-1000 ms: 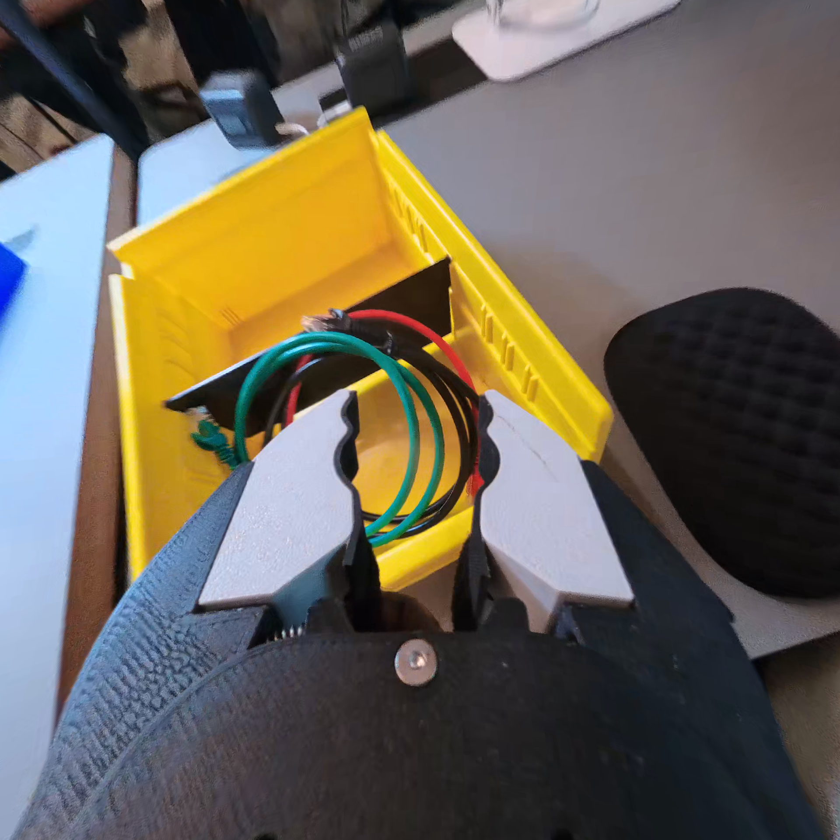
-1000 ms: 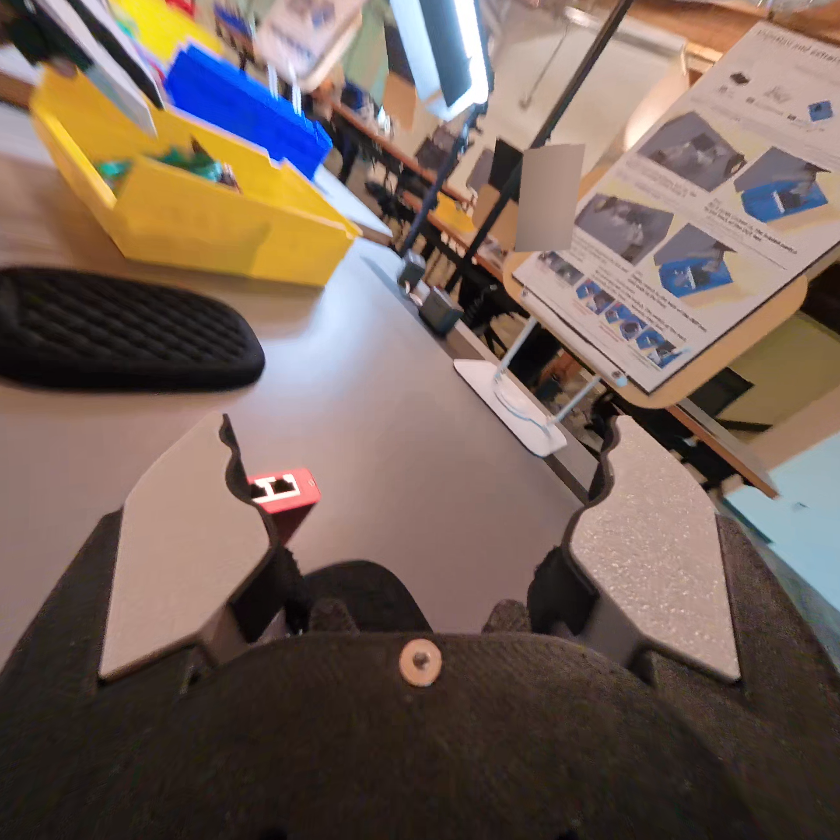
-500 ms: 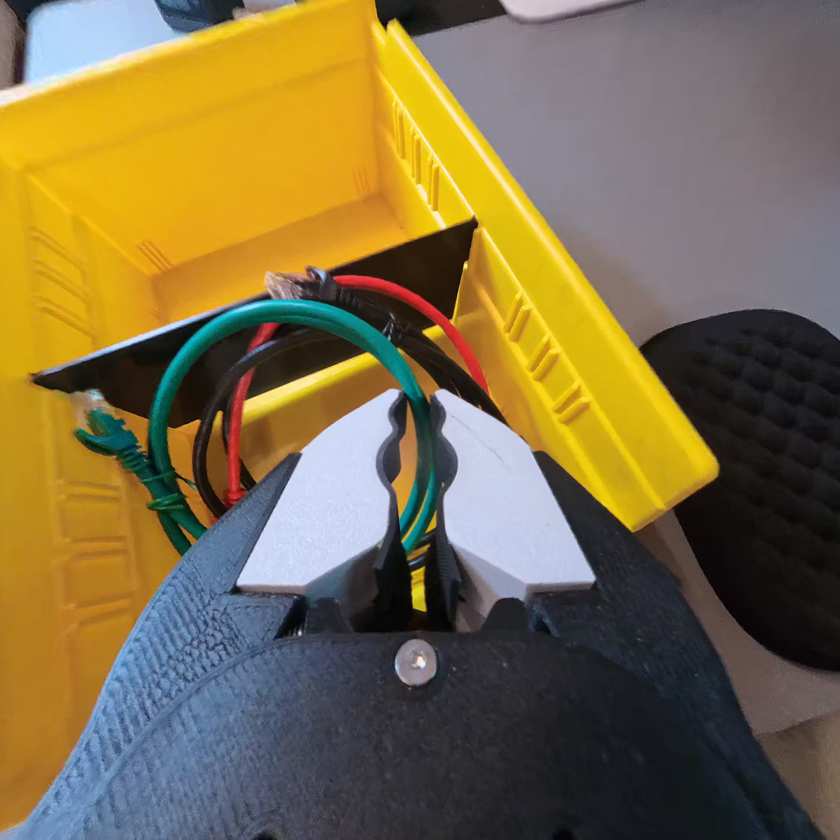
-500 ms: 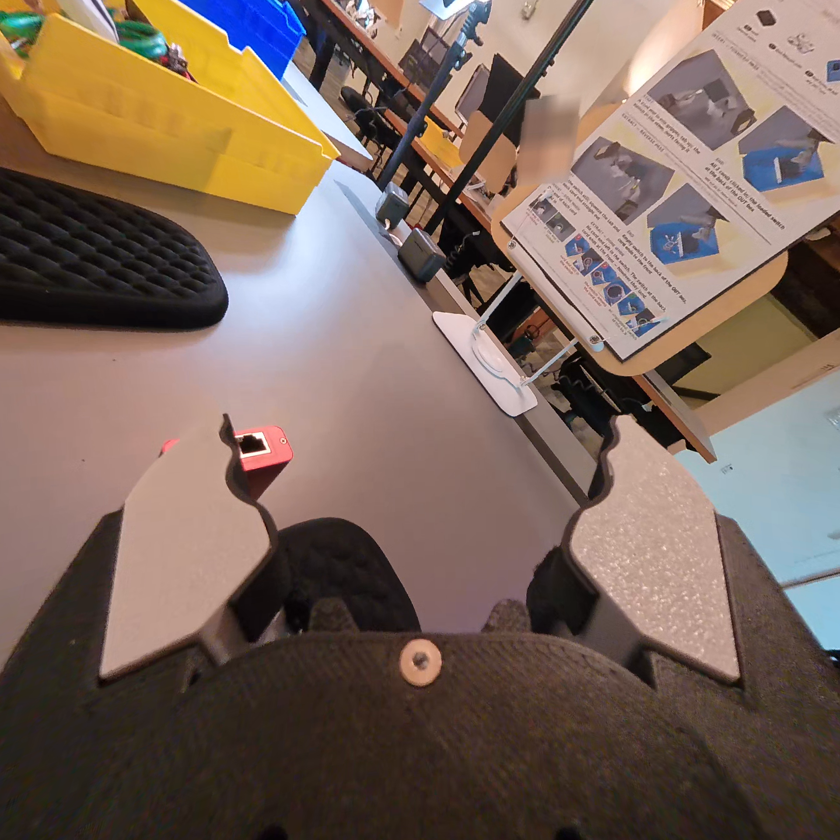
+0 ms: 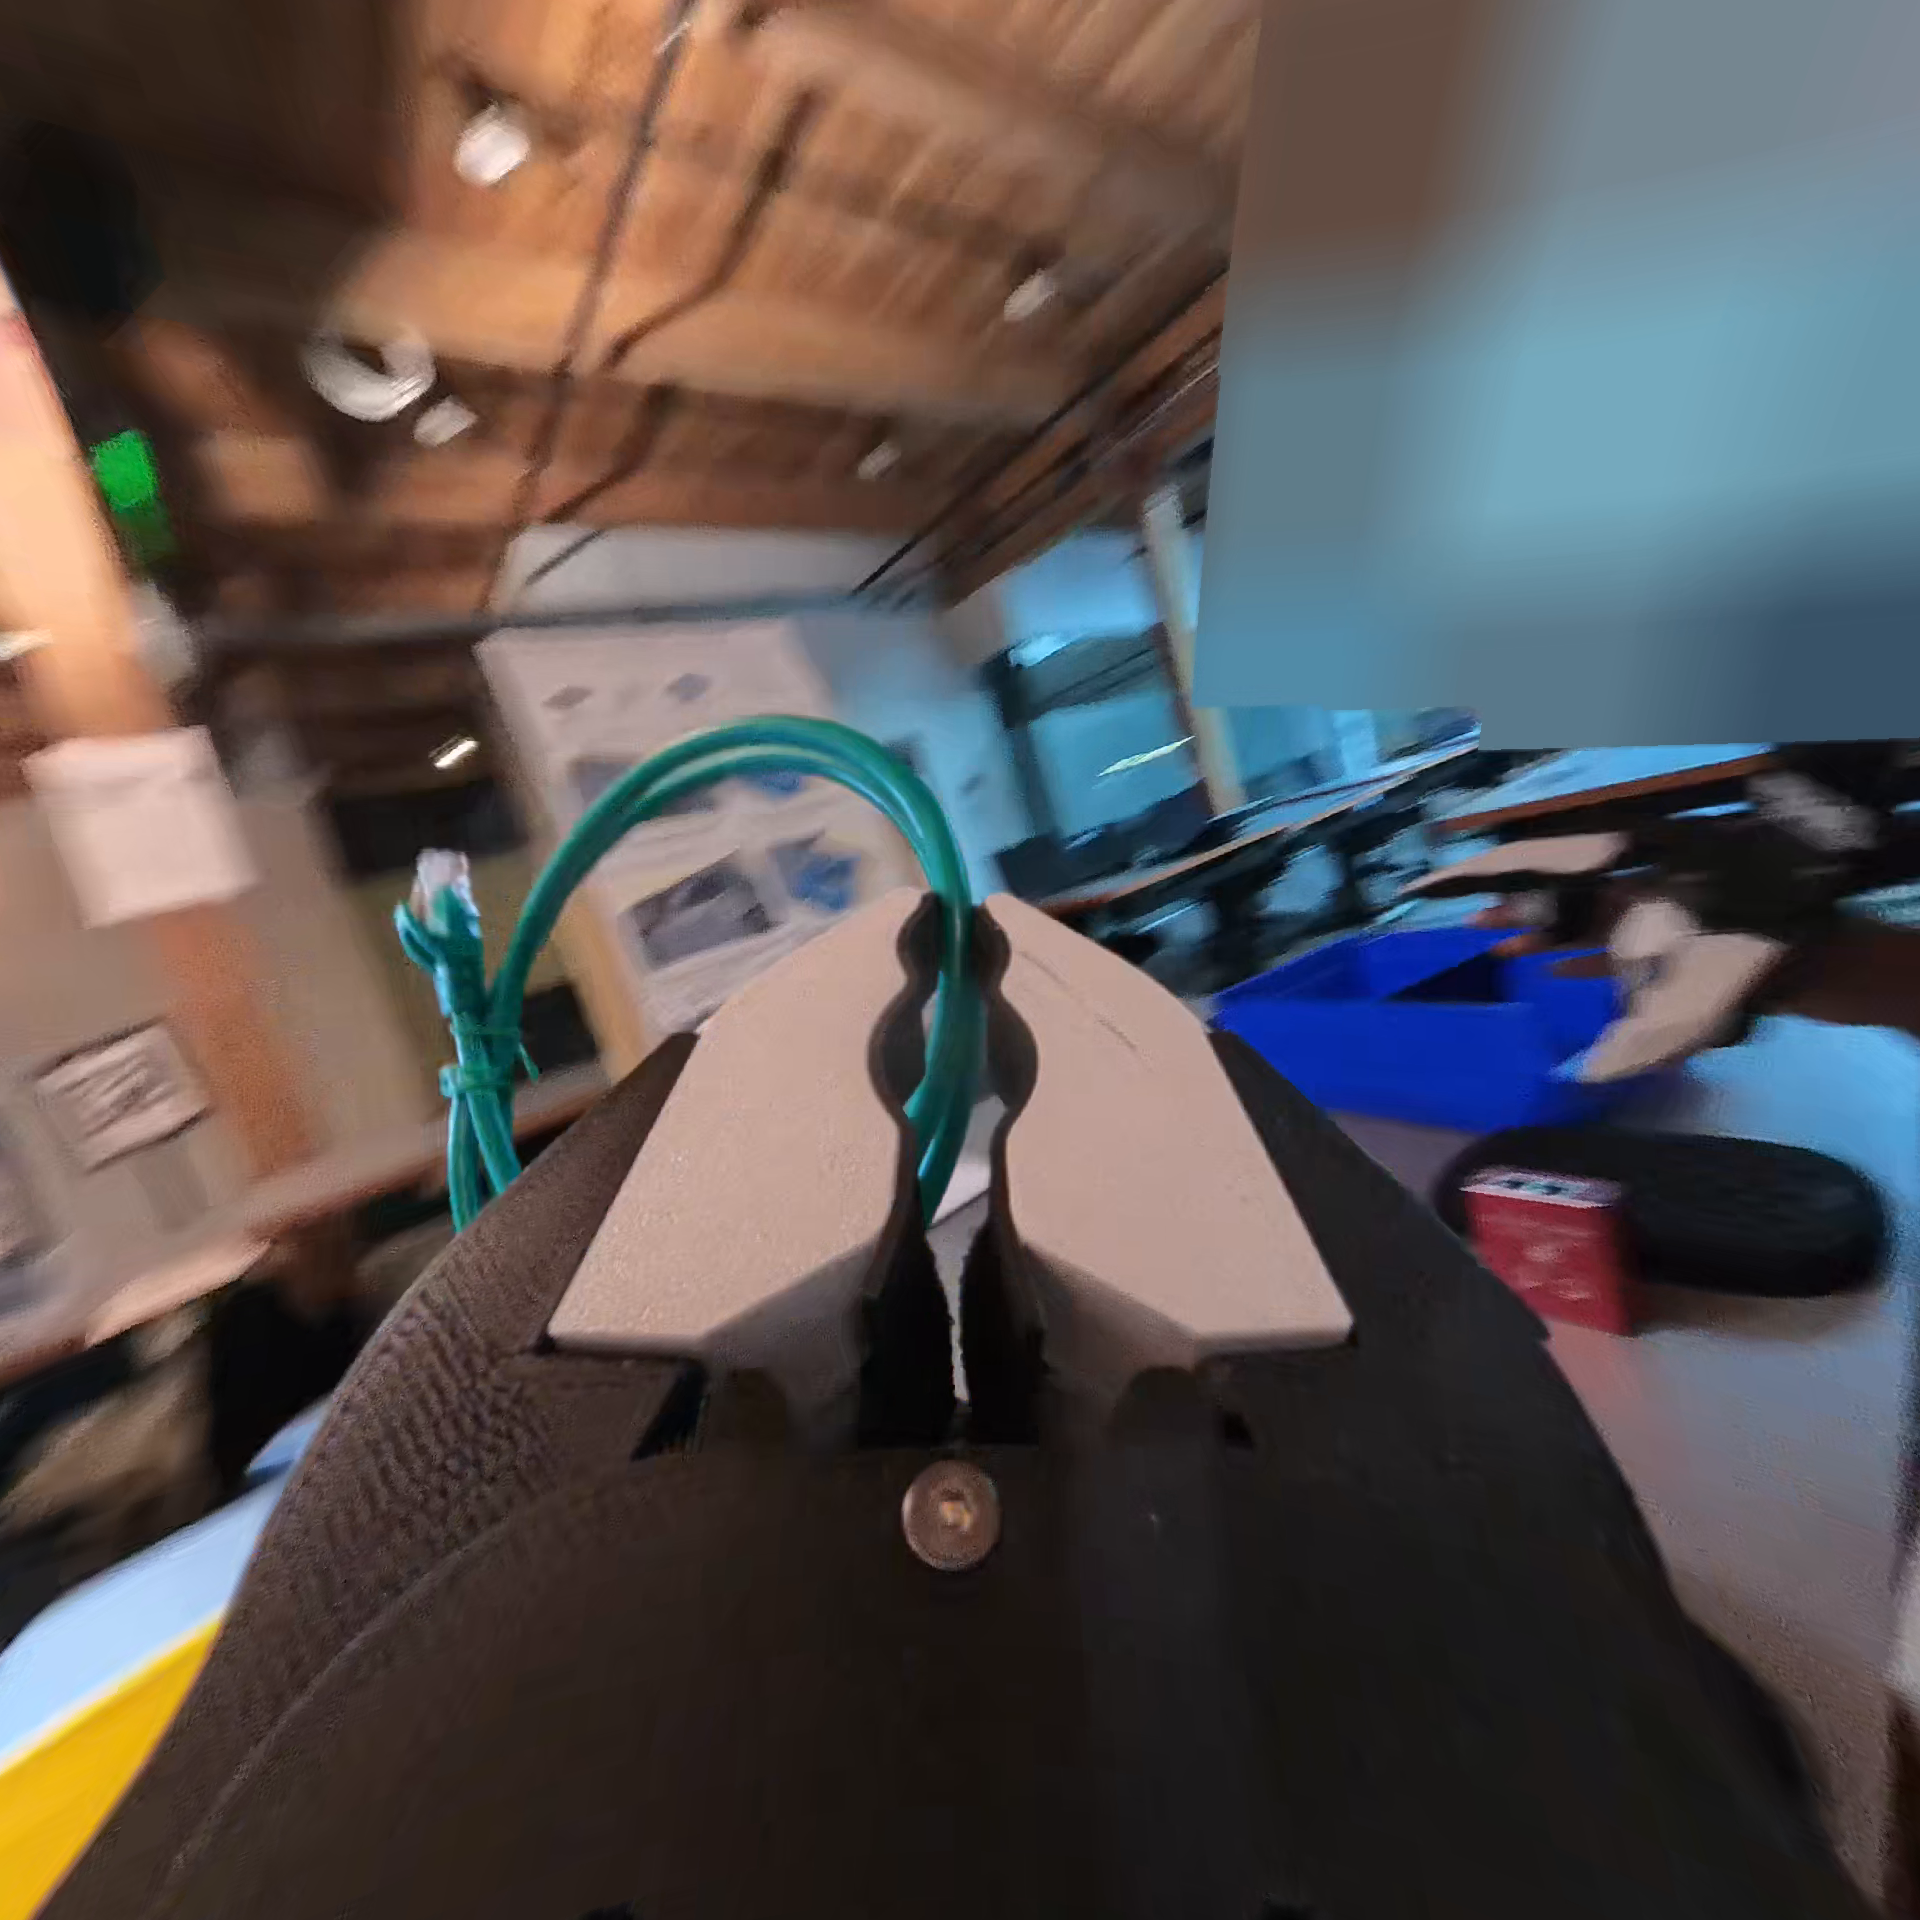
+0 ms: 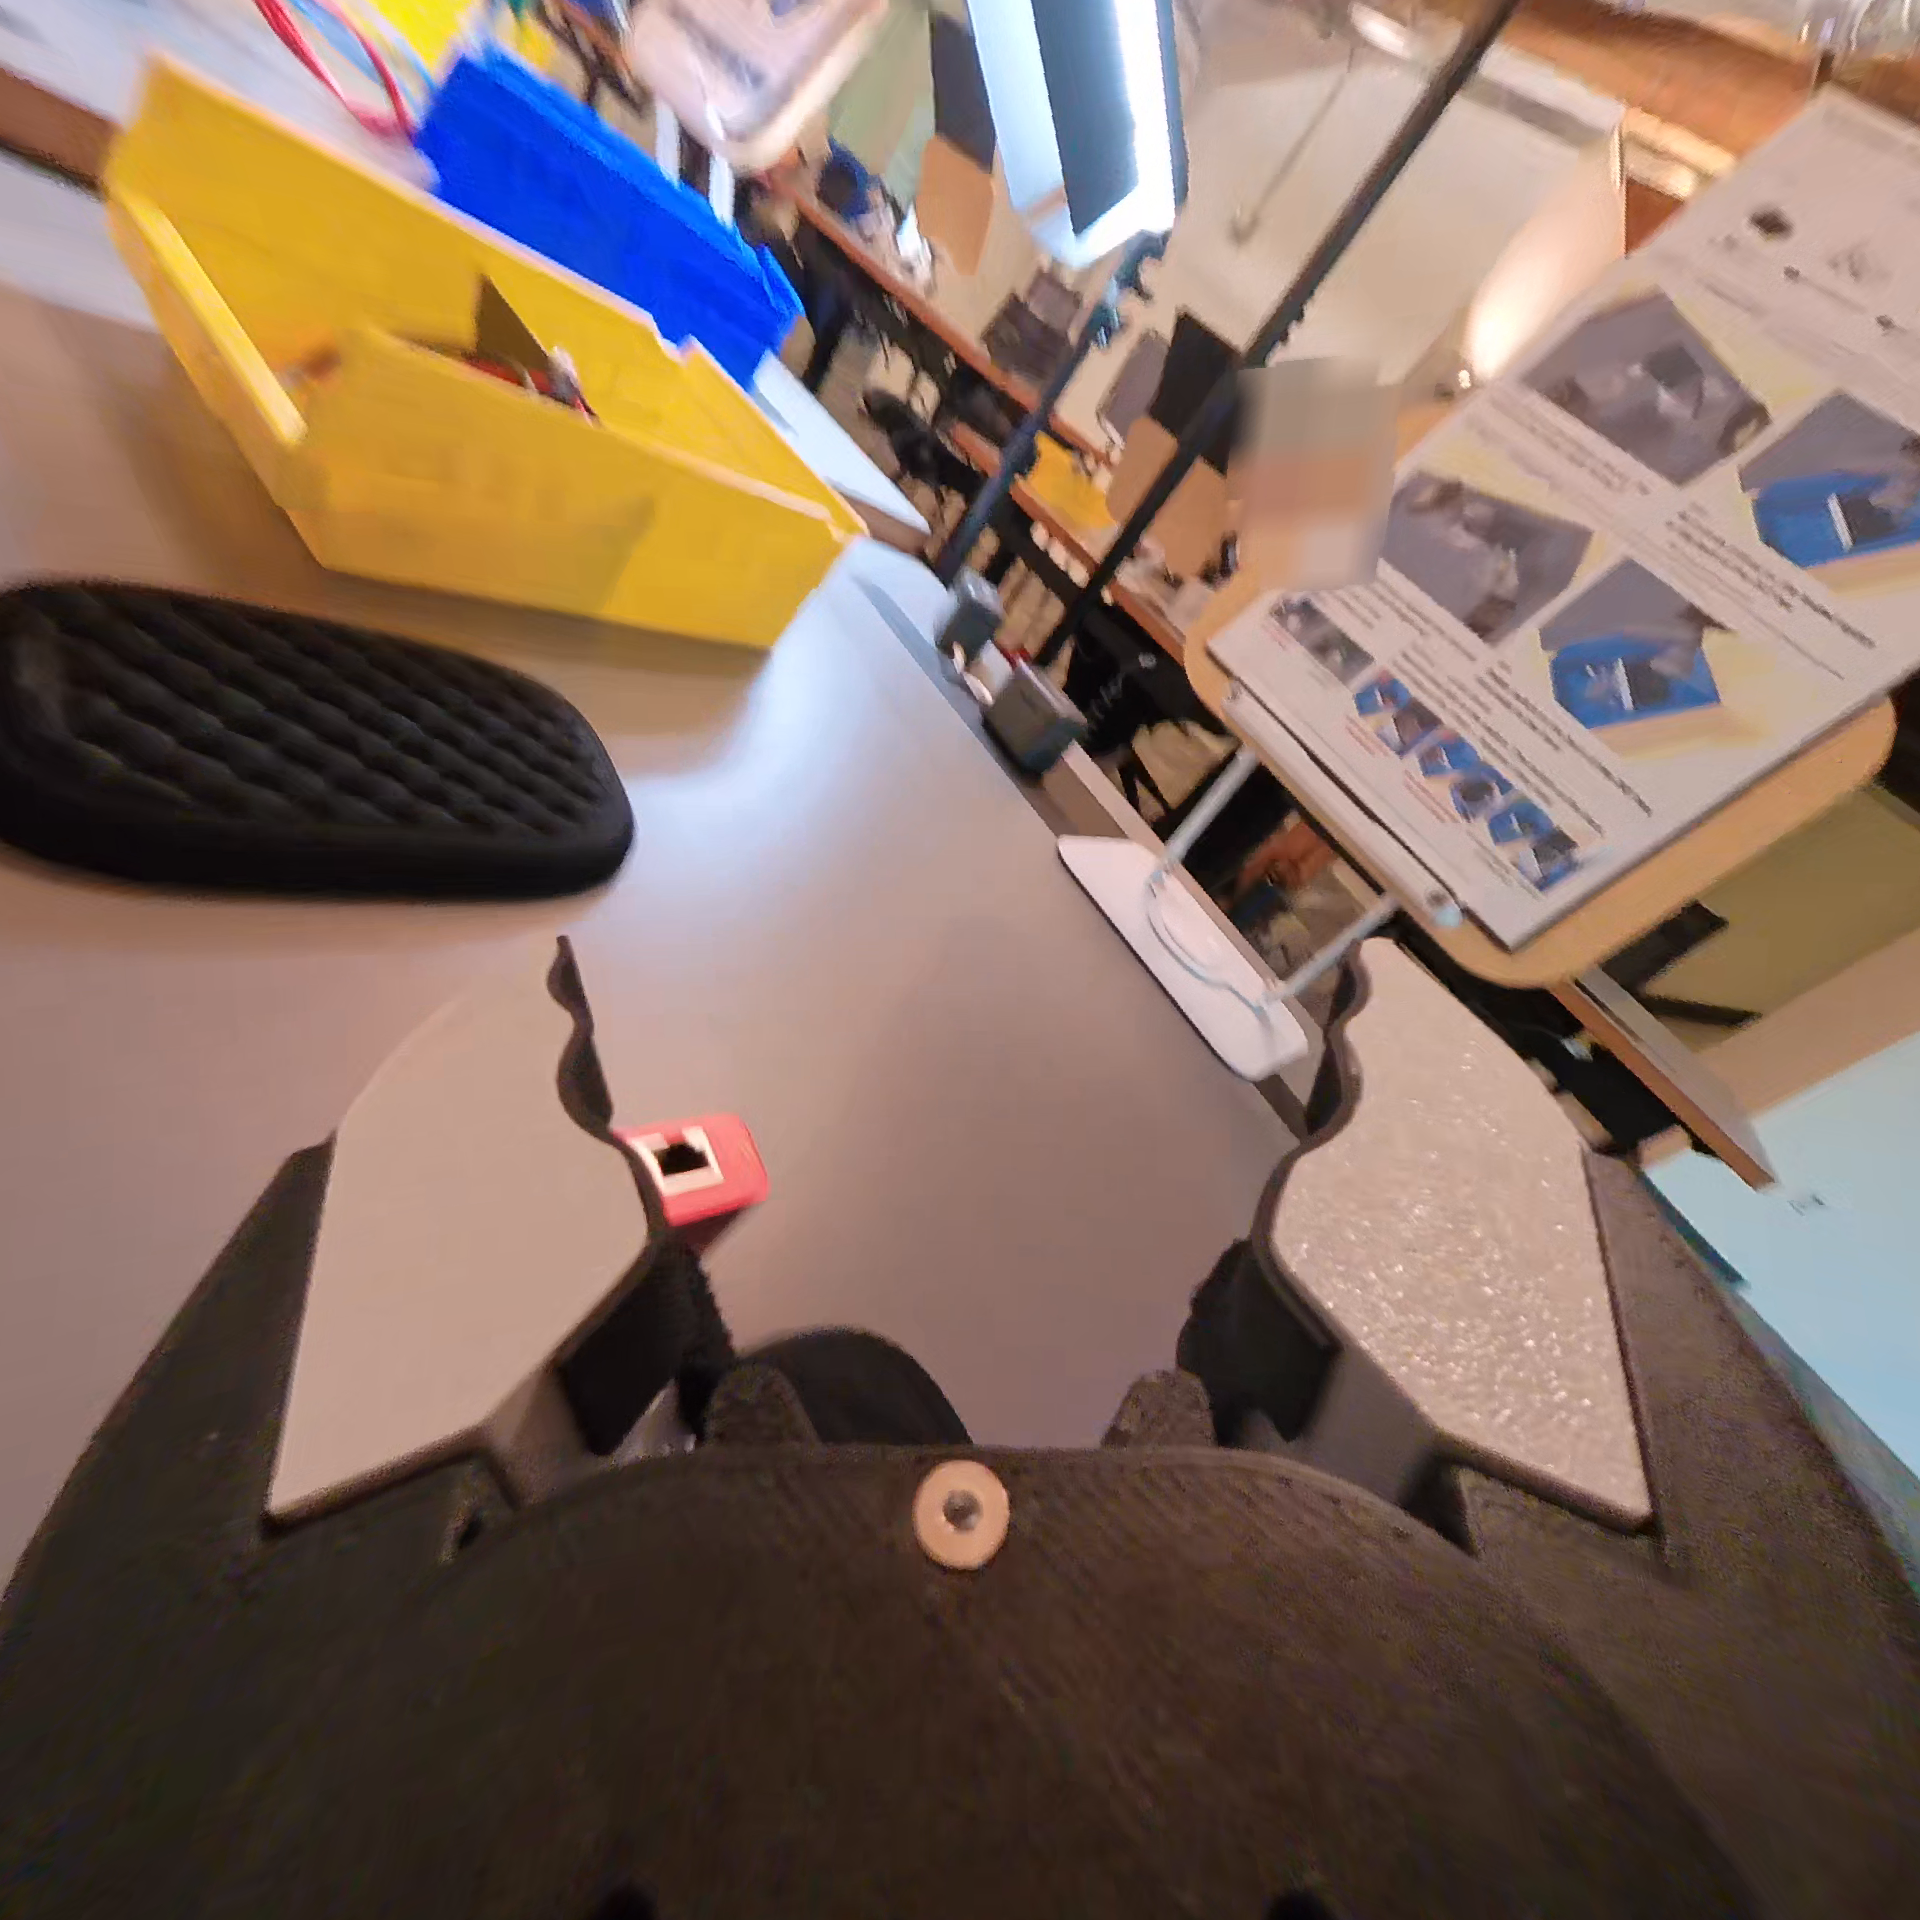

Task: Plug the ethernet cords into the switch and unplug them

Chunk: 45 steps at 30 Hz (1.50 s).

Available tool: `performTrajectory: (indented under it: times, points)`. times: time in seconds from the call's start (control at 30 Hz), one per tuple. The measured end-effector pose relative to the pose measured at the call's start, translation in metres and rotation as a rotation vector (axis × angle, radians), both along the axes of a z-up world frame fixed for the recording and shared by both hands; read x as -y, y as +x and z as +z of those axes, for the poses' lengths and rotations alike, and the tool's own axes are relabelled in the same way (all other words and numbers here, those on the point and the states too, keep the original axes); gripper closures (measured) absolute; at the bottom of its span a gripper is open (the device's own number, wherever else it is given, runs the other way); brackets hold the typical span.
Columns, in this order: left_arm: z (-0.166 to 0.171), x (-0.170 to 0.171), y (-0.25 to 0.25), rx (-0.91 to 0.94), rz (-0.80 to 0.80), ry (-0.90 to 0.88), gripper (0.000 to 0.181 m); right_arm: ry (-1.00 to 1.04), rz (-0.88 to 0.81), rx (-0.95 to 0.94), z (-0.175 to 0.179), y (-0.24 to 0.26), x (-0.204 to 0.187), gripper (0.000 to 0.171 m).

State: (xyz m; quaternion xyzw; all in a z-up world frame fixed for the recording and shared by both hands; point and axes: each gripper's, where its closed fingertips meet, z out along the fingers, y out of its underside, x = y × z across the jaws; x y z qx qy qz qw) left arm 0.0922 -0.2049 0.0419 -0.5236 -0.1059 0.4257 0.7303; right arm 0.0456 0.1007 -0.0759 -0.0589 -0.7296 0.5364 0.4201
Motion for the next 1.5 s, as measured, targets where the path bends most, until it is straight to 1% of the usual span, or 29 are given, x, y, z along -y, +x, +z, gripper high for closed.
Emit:
performTrajectory:
  times: [0.1, 0.17, 0.23, 0.33, 0.4, 0.5, 0.6, 0.77, 0.83, 0.9, 1.03, 1.1, 1.17, 1.27, 1.3, 1.37, 1.5]
  points:
    - [-0.002, -0.04, 0.026, -0.152, -0.234, -0.036, 0.175, -0.099, 0.182, -0.005, 0.016, 0.025, 0.034, 0.051]
    - [-0.007, -0.065, 0.043, -0.244, -0.366, -0.06, 0.175, -0.155, 0.298, 0.024, 0.023, 0.041, 0.055, 0.058]
    - [-0.014, -0.088, 0.052, -0.303, -0.413, -0.109, 0.175, -0.217, 0.362, 0.076, 0.028, 0.05, 0.067, 0.065]
    - [-0.034, -0.122, 0.058, -0.329, -0.454, -0.255, 0.176, -0.367, 0.418, 0.121, 0.042, 0.054, 0.068, 0.08]
    - [-0.049, -0.138, 0.063, -0.332, -0.483, -0.351, 0.176, -0.46, 0.44, 0.151, 0.049, 0.053, 0.06, 0.102]
    - [-0.063, -0.155, 0.07, -0.339, -0.525, -0.442, 0.176, -0.576, 0.427, 0.164, 0.057, 0.047, 0.044, 0.123]
    - [-0.071, -0.165, 0.075, -0.358, -0.526, -0.502, 0.176, -0.617, 0.438, 0.182, 0.06, 0.046, 0.035, 0.124]
    - [-0.088, -0.18, 0.074, -0.383, -0.462, -0.656, 0.176, -0.606, 0.416, 0.198, 0.055, 0.04, 0.032, 0.122]
    - [-0.095, -0.185, 0.073, -0.391, -0.443, -0.711, 0.176, -0.635, 0.408, 0.249, 0.052, 0.035, 0.029, 0.123]
    - [-0.1, -0.188, 0.073, -0.398, -0.428, -0.749, 0.176, -0.651, 0.389, 0.322, 0.045, 0.029, 0.028, 0.127]
    - [-0.104, -0.19, 0.074, -0.401, -0.428, -0.774, 0.175, -0.589, 0.349, 0.41, 0.028, 0.021, 0.031, 0.129]
    - [-0.103, -0.189, 0.073, -0.402, -0.425, -0.764, 0.175, -0.537, 0.362, 0.421, 0.022, 0.024, 0.035, 0.129]
    - [-0.098, -0.185, 0.071, -0.401, -0.415, -0.73, 0.175, -0.476, 0.413, 0.395, 0.02, 0.032, 0.039, 0.128]
    - [-0.08, -0.173, 0.066, -0.395, -0.395, -0.608, 0.176, -0.392, 0.457, 0.315, 0.019, 0.042, 0.04, 0.119]
    - [-0.071, -0.168, 0.063, -0.392, -0.38, -0.542, 0.176, -0.379, 0.457, 0.284, 0.019, 0.043, 0.039, 0.113]
    - [-0.05, -0.154, 0.063, -0.397, -0.386, -0.374, 0.175, -0.397, 0.454, 0.238, 0.026, 0.044, 0.036, 0.108]
    - [-0.01, -0.124, 0.076, -0.421, -0.515, 0.033, 0.175, -0.509, 0.484, 0.206, 0.041, 0.046, 0.046, 0.107]
